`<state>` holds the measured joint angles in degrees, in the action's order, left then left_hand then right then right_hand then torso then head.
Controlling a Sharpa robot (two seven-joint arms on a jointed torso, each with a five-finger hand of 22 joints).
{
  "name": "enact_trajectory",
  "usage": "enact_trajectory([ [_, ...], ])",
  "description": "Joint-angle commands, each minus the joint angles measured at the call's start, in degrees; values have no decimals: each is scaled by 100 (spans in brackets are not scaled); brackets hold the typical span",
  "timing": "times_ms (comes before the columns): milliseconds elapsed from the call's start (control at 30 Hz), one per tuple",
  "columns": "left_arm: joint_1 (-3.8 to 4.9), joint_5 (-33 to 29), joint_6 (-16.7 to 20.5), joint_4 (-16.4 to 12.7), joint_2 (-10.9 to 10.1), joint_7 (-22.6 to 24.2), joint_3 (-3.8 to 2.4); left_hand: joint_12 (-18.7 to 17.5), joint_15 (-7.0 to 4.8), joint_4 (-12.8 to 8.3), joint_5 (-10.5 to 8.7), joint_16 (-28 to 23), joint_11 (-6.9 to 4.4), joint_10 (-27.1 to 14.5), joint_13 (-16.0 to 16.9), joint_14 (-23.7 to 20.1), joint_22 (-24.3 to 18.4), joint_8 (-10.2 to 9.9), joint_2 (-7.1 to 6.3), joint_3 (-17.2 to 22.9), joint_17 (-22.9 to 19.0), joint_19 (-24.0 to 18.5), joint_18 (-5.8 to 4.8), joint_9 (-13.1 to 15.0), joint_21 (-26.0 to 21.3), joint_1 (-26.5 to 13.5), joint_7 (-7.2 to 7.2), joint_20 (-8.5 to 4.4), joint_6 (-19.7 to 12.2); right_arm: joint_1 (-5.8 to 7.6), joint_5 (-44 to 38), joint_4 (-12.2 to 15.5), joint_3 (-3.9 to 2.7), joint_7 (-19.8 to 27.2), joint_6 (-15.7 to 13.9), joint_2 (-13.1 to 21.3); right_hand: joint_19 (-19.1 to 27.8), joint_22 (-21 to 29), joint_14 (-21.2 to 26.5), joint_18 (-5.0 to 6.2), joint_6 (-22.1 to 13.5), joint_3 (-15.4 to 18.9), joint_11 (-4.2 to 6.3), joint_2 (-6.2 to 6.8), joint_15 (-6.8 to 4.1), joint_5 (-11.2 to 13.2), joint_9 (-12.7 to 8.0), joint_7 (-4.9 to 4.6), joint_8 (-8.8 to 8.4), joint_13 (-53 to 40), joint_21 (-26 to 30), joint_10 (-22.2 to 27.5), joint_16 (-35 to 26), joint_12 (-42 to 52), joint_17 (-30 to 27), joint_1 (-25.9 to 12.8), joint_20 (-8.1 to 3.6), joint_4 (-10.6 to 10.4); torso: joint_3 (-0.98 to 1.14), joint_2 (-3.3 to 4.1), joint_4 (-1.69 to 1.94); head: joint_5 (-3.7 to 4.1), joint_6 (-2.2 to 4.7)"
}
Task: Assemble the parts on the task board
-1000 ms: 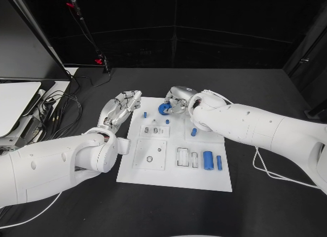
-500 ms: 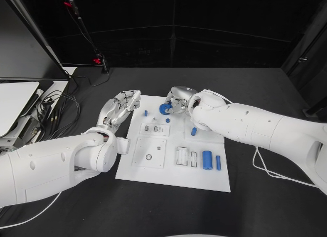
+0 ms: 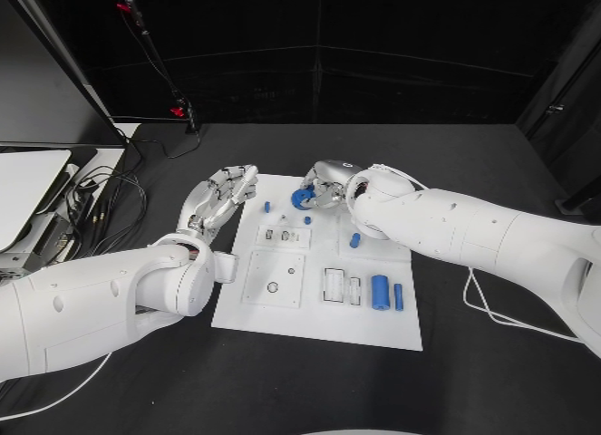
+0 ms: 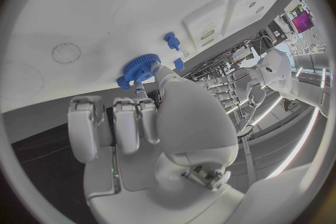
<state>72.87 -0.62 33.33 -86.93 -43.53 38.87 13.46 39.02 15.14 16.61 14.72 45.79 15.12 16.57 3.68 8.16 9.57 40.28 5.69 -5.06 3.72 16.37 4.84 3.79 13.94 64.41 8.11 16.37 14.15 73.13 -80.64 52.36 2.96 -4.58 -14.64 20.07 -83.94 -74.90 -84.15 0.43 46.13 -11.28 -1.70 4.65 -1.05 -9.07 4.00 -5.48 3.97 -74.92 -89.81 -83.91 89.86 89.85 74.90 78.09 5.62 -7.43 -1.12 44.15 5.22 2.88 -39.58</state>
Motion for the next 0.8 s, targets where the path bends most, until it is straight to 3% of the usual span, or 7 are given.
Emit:
enact_trajectory([
  [33, 8, 32, -61, -3, 6, 1418, -6, 21, -3, 10, 18, 31, -3, 46, 9, -1, 6, -15, 20, -27, 5, -14, 41, 5, 37, 29, 894, -3, 5, 7, 88, 32, 0, 123, 63, 30, -606, -1510, -585, -43, -89, 49, 67, 39, -57, 45, -2, 30, -23, -1508, -19, -609, 14, 15, 1510, 5, -56, 4, -1, 2, 7, 1, 6],
  [133, 8, 32, -66, 2, 7, 1418, -6, 21, -3, 10, 18, 31, -3, 46, 9, -1, 6, -15, 20, -27, 5, -14, 41, 5, 37, 29, 894, -3, 5, 4, 266, 113, 0, 375, -296, 105, -606, -1510, -585, -43, -114, 55, 78, 35, -67, 51, -2, 42, -24, -1508, -19, -609, 14, 15, 1510, 9, -67, 6, 0, 0, 8, 0, 7],
  [300, 8, 32, -75, 11, -7, 1420, -6, 24, -3, 9, 29, 34, -3, 50, 8, 2, 7, -14, 28, -31, 5, -14, 42, 5, 40, 36, 894, -3, 8, 2, 710, 358, 0, 951, -1161, 318, -606, -1510, -585, -43, -112, 53, 92, 12, -81, 36, 5, 50, -10, -1508, -19, -609, 14, 15, 1510, 21, -81, 7, 0, -8, -6, -15, 1],
  [500, 8, 32, -90, 40, -22, 1424, -5, 25, -3, 8, 32, 36, -3, 51, 8, 3, 14, -13, 29, -33, 5, -3, 42, 5, 50, 39, 893, -2, 9, 20, 1737, 1116, -3, 1743, -2239, 958, -606, -1510, -585, -43, -36, 90, 111, -35, -113, -116, 36, 47, 49, -1508, -19, -609, 14, 15, 1510, -13, -120, -33, -10, -23, -14, 19, 17],
  [667, 8, 32, -92, 67, -32, 1428, -5, 26, -3, 7, 34, 37, -3, 52, 8, 4, 17, -13, 29, -35, 5, 4, 42, 5, 56, 42, 893, 0, 11, 93, 2565, 1876, -3, 2082, -2492, 1673, -606, -1510, -585, -43, 52, 191, 83, -72, -102, -225, 61, -8, 96, -1508, -19, -609, 14, 15, 1510, -178, -125, -143, -13, -37, -38, 45, 25],
  [800, 8, 32, -90, 86, -32, 1429, -5, 27, -3, 7, 35, 37, -3, 53, 8, 4, 18, -12, 29, -36, 5, 5, 42, 5, 58, 44, 893, 0, 12, 133, 2886, 2361, -1, 2143, -2207, 2318, -606, -1510, -585, -43, 187, 318, 35, -90, -56, -115, 93, -78, 164, -1508, -19, -609, 14, 15, 1510, -325, -92, -237, -19, -55, -38, 114, 21],
])
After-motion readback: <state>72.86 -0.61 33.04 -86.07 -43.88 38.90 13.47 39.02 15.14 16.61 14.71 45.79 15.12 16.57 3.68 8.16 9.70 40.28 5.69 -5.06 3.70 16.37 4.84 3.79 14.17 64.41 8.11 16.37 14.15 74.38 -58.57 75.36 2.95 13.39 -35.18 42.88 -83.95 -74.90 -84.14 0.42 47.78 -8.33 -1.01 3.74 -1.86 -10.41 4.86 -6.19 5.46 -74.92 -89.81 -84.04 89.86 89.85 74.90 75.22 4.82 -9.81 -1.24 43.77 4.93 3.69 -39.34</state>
